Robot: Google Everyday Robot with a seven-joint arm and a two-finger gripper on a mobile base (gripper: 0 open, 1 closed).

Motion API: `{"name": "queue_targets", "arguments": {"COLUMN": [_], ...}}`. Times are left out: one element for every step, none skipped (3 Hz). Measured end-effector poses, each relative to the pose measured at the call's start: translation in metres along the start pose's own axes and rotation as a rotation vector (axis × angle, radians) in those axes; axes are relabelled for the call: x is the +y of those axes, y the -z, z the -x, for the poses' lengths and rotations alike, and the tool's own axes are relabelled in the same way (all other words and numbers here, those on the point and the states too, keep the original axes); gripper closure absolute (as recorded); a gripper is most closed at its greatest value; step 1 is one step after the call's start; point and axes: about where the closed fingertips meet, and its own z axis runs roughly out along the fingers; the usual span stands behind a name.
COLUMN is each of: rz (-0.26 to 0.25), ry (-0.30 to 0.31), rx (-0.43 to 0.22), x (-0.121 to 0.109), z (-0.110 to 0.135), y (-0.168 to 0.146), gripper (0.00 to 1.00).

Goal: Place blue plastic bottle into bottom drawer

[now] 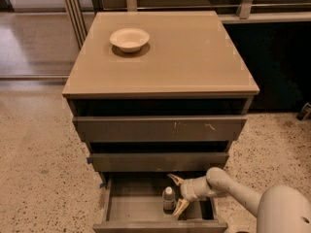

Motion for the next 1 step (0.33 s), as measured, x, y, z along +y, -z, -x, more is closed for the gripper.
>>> {"name": "queue_targets", "arguments": {"rz": [0.0], "ry": [0.0], "rx": [0.0], "x": [0.0], "z": [0.0], "y": [0.0], "gripper": [0.0]}}
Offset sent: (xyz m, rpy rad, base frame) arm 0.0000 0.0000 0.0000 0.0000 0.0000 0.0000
